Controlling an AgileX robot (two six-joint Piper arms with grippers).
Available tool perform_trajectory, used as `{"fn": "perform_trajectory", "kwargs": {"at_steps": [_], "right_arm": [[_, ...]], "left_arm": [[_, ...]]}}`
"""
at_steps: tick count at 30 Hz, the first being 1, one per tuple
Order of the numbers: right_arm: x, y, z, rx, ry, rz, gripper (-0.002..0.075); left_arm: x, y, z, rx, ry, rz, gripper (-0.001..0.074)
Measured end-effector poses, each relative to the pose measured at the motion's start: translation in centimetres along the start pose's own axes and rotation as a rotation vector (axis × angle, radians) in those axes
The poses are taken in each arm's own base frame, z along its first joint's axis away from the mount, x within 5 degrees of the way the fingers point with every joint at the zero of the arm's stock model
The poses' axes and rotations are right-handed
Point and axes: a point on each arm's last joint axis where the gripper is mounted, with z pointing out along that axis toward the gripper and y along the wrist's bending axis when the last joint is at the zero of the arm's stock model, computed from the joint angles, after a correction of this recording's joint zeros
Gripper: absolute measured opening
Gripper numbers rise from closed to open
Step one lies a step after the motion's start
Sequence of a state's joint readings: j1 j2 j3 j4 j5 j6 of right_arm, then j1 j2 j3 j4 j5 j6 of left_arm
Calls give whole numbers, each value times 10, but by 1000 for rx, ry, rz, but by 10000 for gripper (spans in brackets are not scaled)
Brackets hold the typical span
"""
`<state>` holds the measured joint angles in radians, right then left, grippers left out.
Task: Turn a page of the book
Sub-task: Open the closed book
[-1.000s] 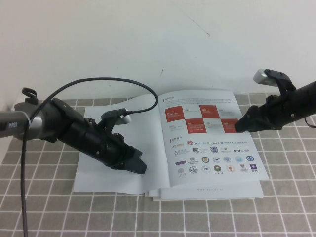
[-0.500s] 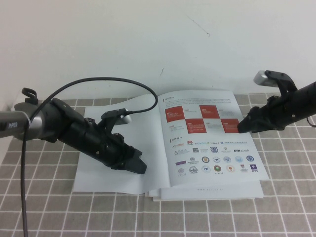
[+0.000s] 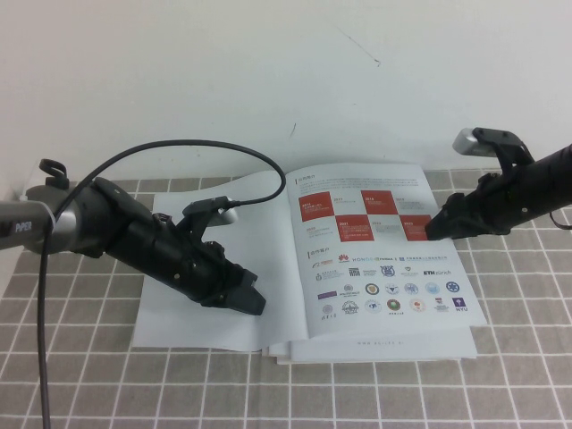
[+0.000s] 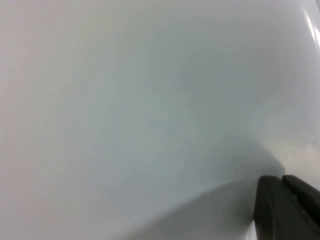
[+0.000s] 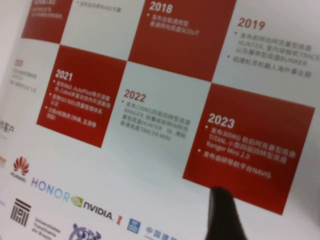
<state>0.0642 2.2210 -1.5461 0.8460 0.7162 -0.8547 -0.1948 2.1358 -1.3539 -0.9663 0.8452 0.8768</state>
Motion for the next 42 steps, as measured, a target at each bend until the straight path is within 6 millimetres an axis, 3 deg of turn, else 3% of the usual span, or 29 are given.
{"fn": "perform_trajectory", "kwargs": {"at_steps": [9, 42], "right_arm": [[4, -3, 7, -7, 20, 9, 395], [-2, -3, 5, -17, -44, 13, 377]], "left_arm": [[0, 0, 0, 0, 0, 0, -4], [0, 0, 0, 0, 0, -3, -4]]}}
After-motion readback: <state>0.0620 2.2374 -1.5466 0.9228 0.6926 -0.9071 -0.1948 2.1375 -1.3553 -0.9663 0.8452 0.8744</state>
